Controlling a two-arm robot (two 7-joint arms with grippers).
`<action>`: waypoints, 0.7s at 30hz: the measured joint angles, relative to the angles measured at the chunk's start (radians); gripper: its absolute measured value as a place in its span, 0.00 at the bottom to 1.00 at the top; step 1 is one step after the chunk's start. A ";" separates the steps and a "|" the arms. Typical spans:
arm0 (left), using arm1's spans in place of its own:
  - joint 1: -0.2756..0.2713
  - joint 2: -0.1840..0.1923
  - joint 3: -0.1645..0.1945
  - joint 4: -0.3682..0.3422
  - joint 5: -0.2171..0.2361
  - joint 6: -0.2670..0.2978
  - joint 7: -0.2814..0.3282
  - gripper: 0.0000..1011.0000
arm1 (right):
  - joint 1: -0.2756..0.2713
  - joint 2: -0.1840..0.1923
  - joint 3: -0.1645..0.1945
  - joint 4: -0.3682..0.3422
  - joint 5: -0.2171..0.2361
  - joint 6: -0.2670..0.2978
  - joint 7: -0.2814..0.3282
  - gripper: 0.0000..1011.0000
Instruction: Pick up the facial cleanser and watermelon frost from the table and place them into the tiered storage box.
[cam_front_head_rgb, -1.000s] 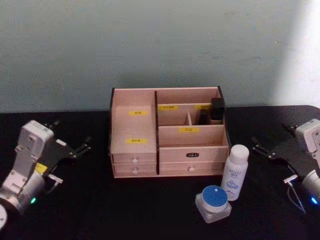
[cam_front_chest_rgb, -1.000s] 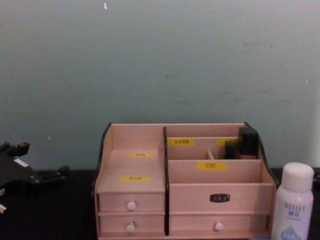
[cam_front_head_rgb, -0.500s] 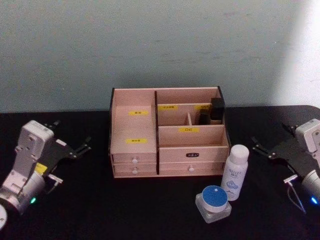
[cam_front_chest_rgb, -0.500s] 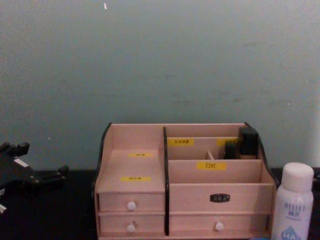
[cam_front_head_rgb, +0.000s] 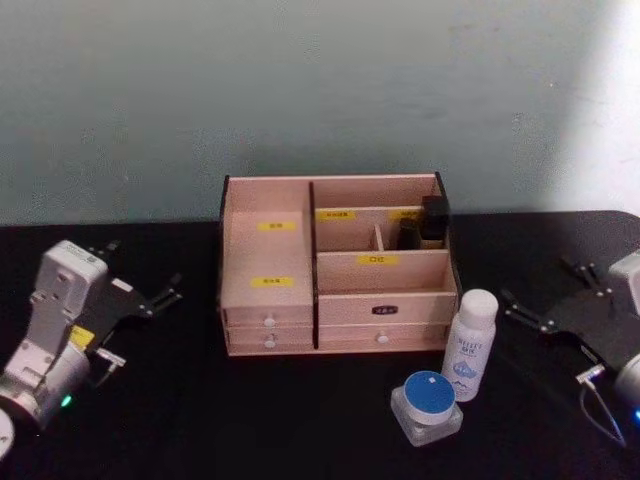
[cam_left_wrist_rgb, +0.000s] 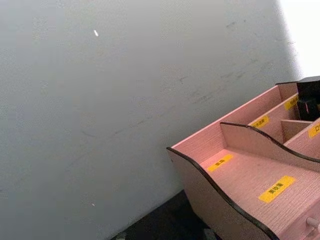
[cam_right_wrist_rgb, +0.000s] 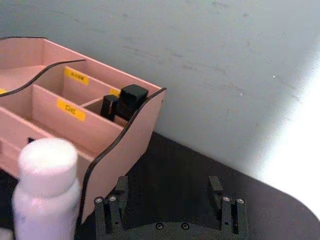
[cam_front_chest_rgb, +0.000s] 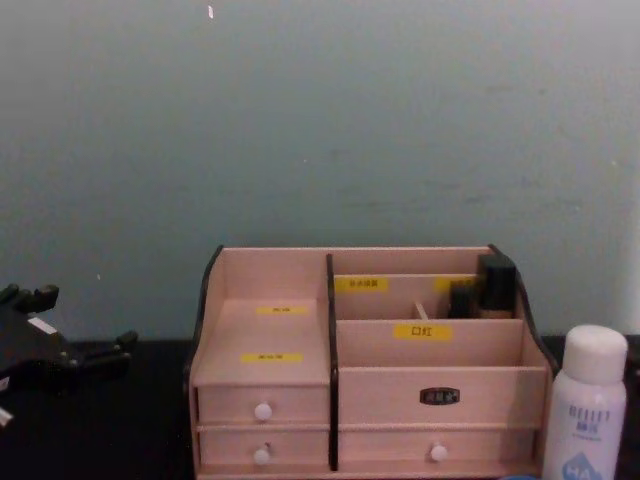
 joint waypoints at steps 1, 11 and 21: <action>0.000 0.000 0.000 0.000 0.000 0.000 0.000 0.99 | -0.006 0.003 0.003 -0.005 0.004 0.002 0.004 0.99; 0.000 0.000 0.000 0.000 0.000 0.000 0.000 0.99 | -0.105 0.056 0.054 -0.103 0.068 0.033 0.079 0.99; 0.000 0.000 0.000 0.000 0.000 0.000 0.000 0.99 | -0.205 0.113 0.101 -0.204 0.123 0.073 0.154 0.99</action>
